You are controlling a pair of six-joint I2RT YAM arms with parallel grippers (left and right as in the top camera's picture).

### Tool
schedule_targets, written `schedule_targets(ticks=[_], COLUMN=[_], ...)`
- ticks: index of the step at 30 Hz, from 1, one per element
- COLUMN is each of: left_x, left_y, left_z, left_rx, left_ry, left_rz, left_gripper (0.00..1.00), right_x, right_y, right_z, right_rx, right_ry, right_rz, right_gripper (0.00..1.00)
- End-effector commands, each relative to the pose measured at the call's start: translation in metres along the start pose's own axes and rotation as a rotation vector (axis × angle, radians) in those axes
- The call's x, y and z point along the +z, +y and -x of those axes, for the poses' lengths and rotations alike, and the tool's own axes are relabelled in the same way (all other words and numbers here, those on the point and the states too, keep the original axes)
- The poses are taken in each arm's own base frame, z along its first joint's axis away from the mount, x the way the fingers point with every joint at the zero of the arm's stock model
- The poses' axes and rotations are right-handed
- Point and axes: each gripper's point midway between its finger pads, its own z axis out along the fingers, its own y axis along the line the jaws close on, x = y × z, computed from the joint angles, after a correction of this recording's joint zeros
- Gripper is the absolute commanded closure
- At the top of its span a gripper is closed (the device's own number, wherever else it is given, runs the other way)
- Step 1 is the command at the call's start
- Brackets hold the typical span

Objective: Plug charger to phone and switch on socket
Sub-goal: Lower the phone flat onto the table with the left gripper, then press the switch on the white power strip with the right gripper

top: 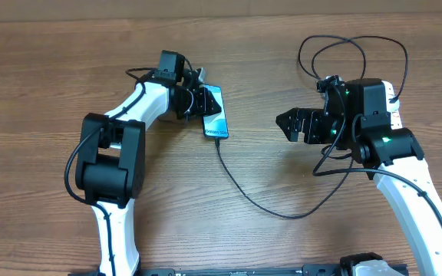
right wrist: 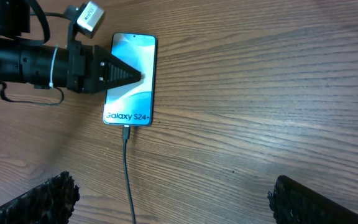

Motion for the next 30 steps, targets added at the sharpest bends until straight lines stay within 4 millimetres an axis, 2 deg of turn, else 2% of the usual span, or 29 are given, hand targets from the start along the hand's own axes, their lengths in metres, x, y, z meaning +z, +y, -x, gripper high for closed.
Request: schedule_targets(ticks=[1, 4, 8, 10, 11, 14, 18, 20, 21, 26, 28, 30], left_x=[-0.003, -0.004, -0.004, -0.005, -0.005, -0.009, -0.023, -0.035, -0.047, -0.091, -0.110, -0.128], left_y=[0.031, 0.033, 0.036, 0.039, 0.041, 0.049, 0.059, 0.062, 0.060, 0.036, 0.024, 0.008], left_z=[0.005, 0.002, 0.000, -0.002, -0.002, -0.006, -0.009, -0.007, -0.005, -0.002, -0.003, -0.007], left_rx=[-0.008, -0.016, -0.021, -0.027, -0.030, -0.054, -0.143, -0.163, -0.170, -0.105, -0.065, -0.015], left_ry=[-0.023, -0.014, -0.009, -0.003, -0.001, 0.013, 0.023, 0.019, 0.010, -0.037, -0.062, -0.082], left_rz=[0.158, 0.172, 0.188, 0.205, 0.214, 0.240, 0.253, 0.258, 0.258, 0.256, 0.275, 0.291], left_gripper=[0.59, 0.54, 0.30, 0.09, 0.02, 0.00, 0.00, 0.00, 0.00, 0.00, 0.00, 0.00], right_x=[-0.005, -0.005, -0.006, -0.007, -0.008, -0.012, -0.025, -0.039, -0.052, -0.084, -0.088, -0.088], right_y=[0.001, -0.001, -0.017, -0.024, -0.027, -0.039, -0.071, -0.099, -0.123, -0.199, -0.221, -0.245], right_z=[0.003, 0.004, 0.004, 0.005, 0.006, 0.010, 0.020, 0.027, 0.032, 0.037, 0.035, 0.034], right_rx=[-0.013, -0.012, -0.006, -0.001, 0.002, 0.027, 0.099, 0.163, 0.217, 0.446, 0.508, 0.556], right_ry=[-0.018, -0.021, -0.029, -0.035, -0.037, -0.054, -0.099, -0.144, -0.183, -0.297, -0.316, -0.329], right_rz=[-0.006, -0.018, -0.110, -0.146, -0.157, -0.186, -0.246, -0.294, -0.335, -0.479, -0.504, -0.528], right_gripper=[0.00, 0.00, 0.00, 0.00, 0.00, 0.00, 0.00, 0.00, 0.00, 0.00, 0.00, 0.07])
